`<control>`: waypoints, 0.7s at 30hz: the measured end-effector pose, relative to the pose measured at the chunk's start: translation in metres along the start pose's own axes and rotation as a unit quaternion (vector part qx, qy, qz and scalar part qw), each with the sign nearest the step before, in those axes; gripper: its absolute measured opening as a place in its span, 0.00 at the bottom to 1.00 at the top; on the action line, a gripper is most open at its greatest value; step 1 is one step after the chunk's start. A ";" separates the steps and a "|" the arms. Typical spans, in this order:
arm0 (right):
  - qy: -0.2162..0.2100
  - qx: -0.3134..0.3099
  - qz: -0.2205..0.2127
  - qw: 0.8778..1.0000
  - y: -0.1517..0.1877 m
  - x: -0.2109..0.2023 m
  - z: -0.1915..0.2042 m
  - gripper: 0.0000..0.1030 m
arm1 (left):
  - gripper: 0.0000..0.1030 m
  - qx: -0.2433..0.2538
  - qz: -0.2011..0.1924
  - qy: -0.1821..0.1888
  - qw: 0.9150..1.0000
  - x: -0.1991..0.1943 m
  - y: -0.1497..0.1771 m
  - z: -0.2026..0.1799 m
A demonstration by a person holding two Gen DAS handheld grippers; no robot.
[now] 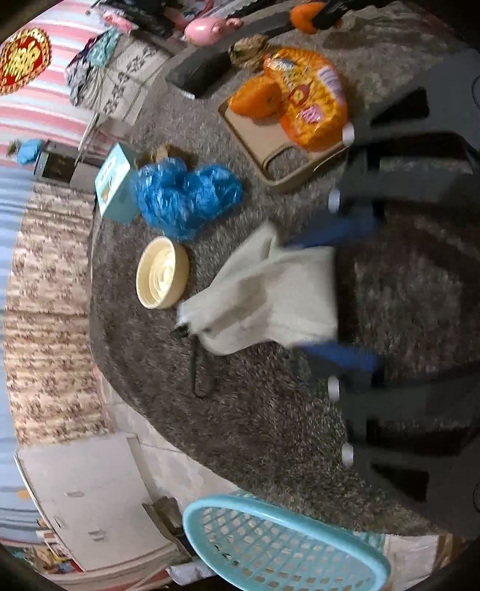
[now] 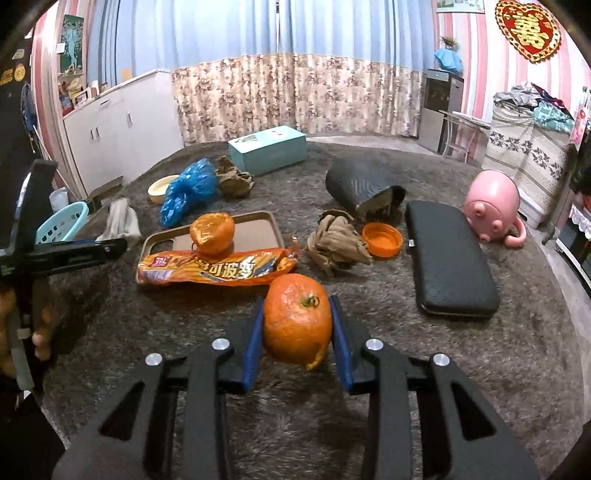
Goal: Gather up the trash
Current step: 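Carry the cloth bag into the basket and open the left tool while the right holds the tangerine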
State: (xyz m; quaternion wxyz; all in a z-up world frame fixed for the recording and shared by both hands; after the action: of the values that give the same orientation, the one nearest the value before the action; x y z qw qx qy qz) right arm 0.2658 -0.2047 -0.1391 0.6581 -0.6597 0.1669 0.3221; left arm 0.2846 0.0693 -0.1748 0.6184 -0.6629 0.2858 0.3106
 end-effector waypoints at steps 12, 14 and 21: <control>-0.017 -0.026 -0.019 0.999 -0.018 -0.006 0.048 0.33 | 0.24 -0.013 -0.055 -0.026 0.998 -0.088 0.006 0.065; -0.025 -0.030 -0.018 0.999 -0.020 -0.005 0.061 0.33 | 0.24 -0.013 -0.063 -0.039 0.997 -0.101 0.007 0.081; -0.051 -0.052 -0.013 0.997 -0.029 0.007 0.114 0.33 | 0.24 -0.025 -0.077 -0.079 0.994 -0.125 0.016 0.135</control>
State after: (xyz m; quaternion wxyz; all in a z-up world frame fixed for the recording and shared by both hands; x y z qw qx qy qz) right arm 0.2660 -0.0896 -0.1129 0.6351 -0.6776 0.1071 0.3549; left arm 0.1837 0.2018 -0.0953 0.6443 -0.6716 0.1758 0.3206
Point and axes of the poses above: each gripper's, at about its wrist camera, not at the fingertips, and x roughly the way its jaws point, z to its left, y to its underside, the point moved 8 cm from there along x, roughly the way its jaws point, and after that the axes turned 3 degrees about x, right-handed, at the moved point
